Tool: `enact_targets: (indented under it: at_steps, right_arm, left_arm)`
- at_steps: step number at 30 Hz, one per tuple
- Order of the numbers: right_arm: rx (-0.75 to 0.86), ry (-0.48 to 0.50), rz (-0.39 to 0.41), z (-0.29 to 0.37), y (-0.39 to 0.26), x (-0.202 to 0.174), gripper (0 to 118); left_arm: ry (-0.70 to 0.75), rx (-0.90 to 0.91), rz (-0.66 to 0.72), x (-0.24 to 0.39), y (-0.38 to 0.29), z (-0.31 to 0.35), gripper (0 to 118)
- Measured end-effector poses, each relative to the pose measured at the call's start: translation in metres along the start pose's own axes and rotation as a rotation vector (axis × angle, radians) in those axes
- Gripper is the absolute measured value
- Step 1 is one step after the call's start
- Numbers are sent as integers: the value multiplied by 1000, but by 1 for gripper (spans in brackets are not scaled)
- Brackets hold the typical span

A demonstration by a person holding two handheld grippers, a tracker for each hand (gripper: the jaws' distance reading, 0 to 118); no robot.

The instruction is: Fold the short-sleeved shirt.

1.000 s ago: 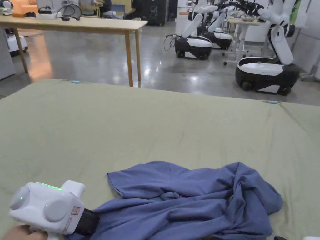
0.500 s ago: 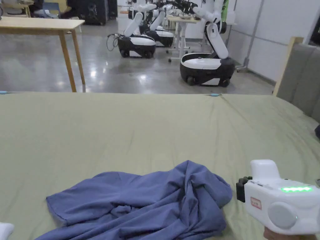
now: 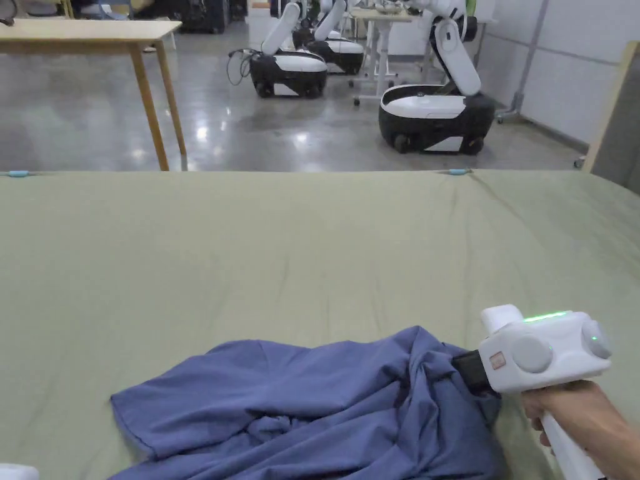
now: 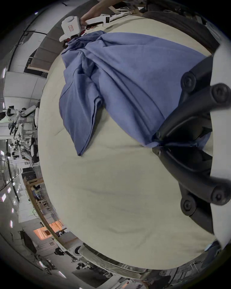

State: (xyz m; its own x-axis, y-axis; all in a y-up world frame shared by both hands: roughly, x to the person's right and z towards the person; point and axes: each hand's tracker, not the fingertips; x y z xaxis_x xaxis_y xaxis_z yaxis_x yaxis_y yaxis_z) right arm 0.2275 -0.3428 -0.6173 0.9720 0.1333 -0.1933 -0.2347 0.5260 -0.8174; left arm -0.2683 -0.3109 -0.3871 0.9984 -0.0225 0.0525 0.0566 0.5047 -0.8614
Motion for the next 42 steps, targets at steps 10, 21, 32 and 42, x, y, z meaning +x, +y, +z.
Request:
enact_targets:
  at_steps: [10,21,32,42]
  right_arm:
    - [266,-37,-2,141,15,22,6]
    - [556,-79,-94,314,9,94,6]
    - [676,-146,-100,395,36,110,6]
    - [690,-217,-110,382,126,119,6]
  left_arm:
    - [24,177,110,-20,15,74,1]
    - [123,514,225,-53,89,220,1]
    - [177,626,161,-21,162,272,1]
    - [292,623,164,-18,250,256,1]
